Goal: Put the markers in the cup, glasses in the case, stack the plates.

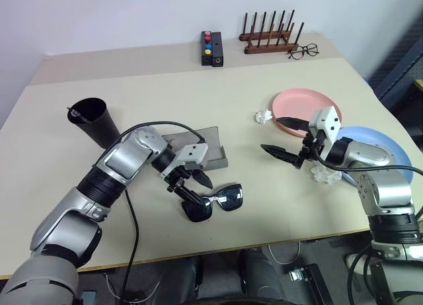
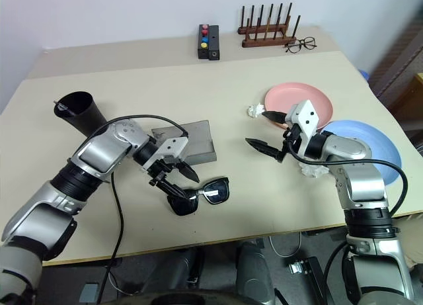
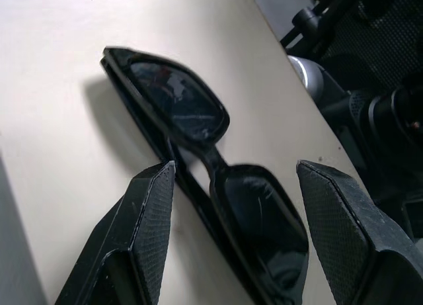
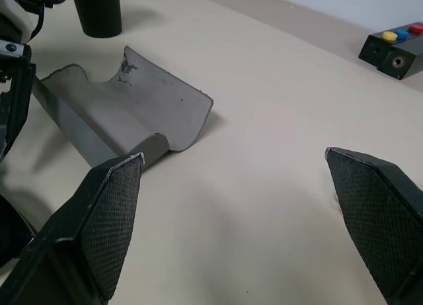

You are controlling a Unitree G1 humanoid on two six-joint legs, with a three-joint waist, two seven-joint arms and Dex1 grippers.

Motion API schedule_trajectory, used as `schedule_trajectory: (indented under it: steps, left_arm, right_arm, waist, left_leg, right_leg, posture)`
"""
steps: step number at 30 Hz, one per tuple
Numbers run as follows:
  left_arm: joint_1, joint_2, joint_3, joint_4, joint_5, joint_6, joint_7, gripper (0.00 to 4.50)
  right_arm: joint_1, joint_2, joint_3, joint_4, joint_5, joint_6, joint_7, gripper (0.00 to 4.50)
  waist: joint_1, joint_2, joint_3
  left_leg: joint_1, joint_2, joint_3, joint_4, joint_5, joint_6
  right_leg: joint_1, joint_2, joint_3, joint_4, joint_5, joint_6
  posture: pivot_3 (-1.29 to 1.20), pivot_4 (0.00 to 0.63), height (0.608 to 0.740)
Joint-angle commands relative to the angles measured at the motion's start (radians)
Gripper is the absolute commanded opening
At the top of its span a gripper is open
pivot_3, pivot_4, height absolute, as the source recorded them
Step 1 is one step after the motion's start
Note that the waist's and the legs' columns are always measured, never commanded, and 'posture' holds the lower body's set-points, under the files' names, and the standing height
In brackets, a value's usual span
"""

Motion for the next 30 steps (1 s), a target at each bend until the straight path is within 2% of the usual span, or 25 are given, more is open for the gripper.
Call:
schedule_trajectory:
  steps: [1, 12, 18, 30]
  left_arm:
    - [-0.015, 0.0, 0.007, -0.009, 0.01, 0.002, 0.003, 2.97]
    - [-0.006, -0.001, 0.017, -0.016, 0.015, 0.008, 0.013, 2.97]
    - [0.0, -0.006, 0.011, -0.015, 0.019, 0.002, 0.027, 2.97]
    - [0.007, 0.0, 0.01, -0.015, 0.026, -0.004, 0.03, 2.97]
  right_arm:
    - [0.044, -0.052, -0.025, -0.06, 0.032, 0.004, 0.054, 4.5]
    - [0.273, -0.334, -0.106, -0.093, 0.089, -0.062, 0.392, 4.5]
    - [0.304, -0.377, -0.135, -0.106, 0.111, -0.063, 0.454, 4.5]
    - [0.304, -0.372, -0.139, -0.118, 0.117, -0.048, 0.449, 4.5]
  waist:
    - [0.001, 0.0, 0.0]
    - [0.001, 0.0, 0.0]
    - [0.001, 0.0, 0.0]
    - [0.005, 0.0, 0.0]
  left_leg:
    - [0.0, 0.0, 0.0, 0.0, 0.0, 0.0]
    - [0.001, 0.0, 0.0, 0.001, -0.001, 0.001]
    - [0.001, 0.0, 0.001, 0.001, -0.001, 0.001]
    - [0.001, 0.0, 0.001, 0.002, -0.001, 0.001]
  right_leg:
    - [0.0, 0.0, 0.0, 0.0, 0.0, 0.0]
    - [0.003, 0.0, 0.0, -0.001, 0.0, 0.0]
    - [0.003, 0.0, 0.0, -0.001, 0.0, 0.0]
    - [0.003, 0.0, 0.0, -0.001, 0.0, 0.0]
  posture:
    - [0.0, 0.15, 0.74]
    - [0.0, 0.15, 0.74]
    - [0.0, 0.15, 0.74]
    - [0.0, 0.15, 0.74]
